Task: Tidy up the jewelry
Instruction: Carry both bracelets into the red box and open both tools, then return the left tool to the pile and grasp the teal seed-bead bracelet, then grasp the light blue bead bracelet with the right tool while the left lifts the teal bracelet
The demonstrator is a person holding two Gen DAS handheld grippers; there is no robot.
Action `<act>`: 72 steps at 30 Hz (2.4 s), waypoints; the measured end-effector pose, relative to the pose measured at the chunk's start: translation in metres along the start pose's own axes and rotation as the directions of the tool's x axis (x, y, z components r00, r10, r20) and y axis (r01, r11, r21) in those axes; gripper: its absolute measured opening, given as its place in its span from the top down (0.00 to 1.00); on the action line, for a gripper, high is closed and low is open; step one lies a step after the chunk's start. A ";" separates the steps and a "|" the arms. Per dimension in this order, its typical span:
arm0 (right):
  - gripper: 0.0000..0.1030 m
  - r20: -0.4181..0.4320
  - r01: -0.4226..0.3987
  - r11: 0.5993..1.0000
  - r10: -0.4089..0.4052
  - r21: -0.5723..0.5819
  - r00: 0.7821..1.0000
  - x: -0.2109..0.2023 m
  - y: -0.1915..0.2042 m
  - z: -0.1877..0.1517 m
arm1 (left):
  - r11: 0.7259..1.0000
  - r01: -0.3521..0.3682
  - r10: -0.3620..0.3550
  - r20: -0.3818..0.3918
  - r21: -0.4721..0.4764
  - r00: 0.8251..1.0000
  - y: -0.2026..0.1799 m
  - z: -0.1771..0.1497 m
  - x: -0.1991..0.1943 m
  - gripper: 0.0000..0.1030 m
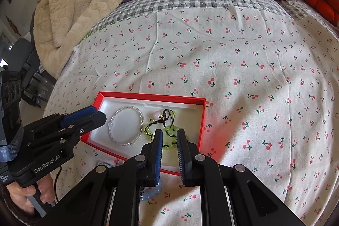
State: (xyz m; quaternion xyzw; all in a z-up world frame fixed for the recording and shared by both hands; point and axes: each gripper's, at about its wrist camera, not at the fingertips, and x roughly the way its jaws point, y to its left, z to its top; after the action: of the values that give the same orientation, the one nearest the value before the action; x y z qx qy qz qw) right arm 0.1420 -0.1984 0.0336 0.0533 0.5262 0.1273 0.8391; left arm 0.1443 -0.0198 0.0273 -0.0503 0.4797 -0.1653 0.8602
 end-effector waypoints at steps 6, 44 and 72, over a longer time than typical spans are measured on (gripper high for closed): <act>0.83 0.016 -0.008 1.000 0.008 0.009 1.000 -0.016 -0.002 -0.008 | 1.000 -0.024 0.024 0.020 0.004 1.000 -0.001 -0.013 -0.022 0.36; 0.25 -0.028 0.053 0.992 -0.056 -0.115 0.998 -0.010 0.002 -0.098 | 0.991 -0.099 0.113 -0.177 0.087 0.978 0.026 -0.115 -0.006 0.29; 0.72 -0.080 -0.023 0.982 0.008 -0.188 0.997 0.040 0.021 -0.076 | 0.993 -0.062 0.077 -0.152 0.100 0.985 0.017 -0.092 0.002 0.97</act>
State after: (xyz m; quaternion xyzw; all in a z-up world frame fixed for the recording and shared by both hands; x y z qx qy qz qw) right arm 0.0875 -0.1711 -0.0302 -0.0273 0.5440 0.1852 0.8180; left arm 0.0722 0.0017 -0.0276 0.0207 0.5382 -0.1613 0.8270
